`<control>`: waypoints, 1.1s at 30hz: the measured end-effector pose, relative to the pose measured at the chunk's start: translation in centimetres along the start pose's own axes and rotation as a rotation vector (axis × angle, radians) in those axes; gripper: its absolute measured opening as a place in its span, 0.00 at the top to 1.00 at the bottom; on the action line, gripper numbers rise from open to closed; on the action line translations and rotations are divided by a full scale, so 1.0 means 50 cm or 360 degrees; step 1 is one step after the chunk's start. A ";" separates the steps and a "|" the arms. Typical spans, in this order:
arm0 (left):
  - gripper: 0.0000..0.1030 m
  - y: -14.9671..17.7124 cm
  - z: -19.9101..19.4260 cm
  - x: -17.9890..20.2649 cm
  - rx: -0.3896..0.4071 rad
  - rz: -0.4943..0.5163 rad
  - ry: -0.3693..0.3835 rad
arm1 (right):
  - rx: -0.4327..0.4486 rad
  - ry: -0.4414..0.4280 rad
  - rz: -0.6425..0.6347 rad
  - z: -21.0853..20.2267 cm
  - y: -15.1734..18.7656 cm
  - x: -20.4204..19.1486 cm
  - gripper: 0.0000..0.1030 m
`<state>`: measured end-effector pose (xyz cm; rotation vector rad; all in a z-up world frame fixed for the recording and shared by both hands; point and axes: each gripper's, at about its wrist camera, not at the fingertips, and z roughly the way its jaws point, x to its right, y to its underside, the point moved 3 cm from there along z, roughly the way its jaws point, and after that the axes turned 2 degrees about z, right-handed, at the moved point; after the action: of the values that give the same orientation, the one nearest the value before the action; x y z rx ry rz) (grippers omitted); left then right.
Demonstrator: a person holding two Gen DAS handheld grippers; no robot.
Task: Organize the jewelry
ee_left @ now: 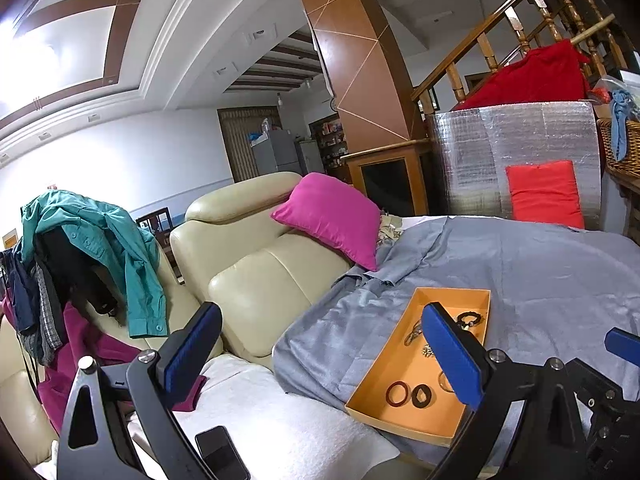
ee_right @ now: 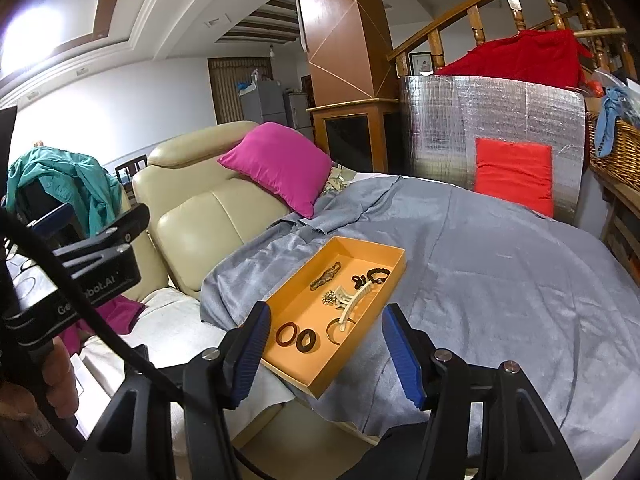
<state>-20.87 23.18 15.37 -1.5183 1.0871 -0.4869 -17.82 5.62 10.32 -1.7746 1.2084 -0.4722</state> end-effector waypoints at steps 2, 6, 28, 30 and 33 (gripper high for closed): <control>0.03 0.003 0.004 -0.005 -0.0005 -0.0004 -0.0003 | -0.0003 0.0002 0.0003 0.003 0.000 -0.005 0.40; 0.03 0.013 0.012 -0.013 -0.0022 0.0003 -0.0011 | -0.0017 0.0005 -0.0006 0.009 0.001 -0.012 0.40; 0.03 0.036 0.042 -0.037 -0.0072 -0.0007 -0.0011 | -0.0055 0.0006 -0.0016 0.039 0.003 -0.019 0.39; 0.03 0.038 0.044 -0.036 -0.0075 -0.0005 -0.0006 | -0.0053 0.0006 -0.0015 0.038 0.003 -0.019 0.39; 0.03 0.039 0.047 -0.037 -0.0080 -0.0001 -0.0003 | -0.0058 0.0005 -0.0018 0.041 0.004 -0.021 0.39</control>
<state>-20.58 26.15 13.41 -1.5628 1.1048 -0.4619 -16.90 7.45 9.28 -1.8130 1.2170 -0.4623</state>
